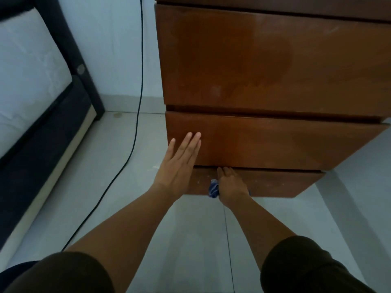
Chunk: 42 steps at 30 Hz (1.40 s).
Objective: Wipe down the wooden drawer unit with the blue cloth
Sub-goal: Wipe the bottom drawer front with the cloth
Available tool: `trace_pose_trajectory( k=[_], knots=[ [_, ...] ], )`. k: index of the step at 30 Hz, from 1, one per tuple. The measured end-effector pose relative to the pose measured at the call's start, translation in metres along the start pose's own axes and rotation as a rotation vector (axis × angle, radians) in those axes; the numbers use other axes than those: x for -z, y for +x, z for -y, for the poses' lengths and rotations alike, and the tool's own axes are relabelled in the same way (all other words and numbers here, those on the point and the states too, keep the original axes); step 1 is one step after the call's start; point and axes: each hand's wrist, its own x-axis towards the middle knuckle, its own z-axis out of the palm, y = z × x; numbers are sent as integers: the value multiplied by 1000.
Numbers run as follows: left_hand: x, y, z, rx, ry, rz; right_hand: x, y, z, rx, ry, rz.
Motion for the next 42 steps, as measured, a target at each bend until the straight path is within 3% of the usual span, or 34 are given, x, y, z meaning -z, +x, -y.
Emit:
trace_pose_trajectory(
  k=[5, 23, 42],
  knots=[
    [1, 12, -2, -48, 21, -35, -12, 1, 0, -12, 15, -18],
    [17, 14, -9, 11, 99, 145, -2, 0, 7, -52, 89, -62],
    [15, 6, 11, -152, 141, 99, 12, -17, 1, -43, 58, 72]
  ],
)
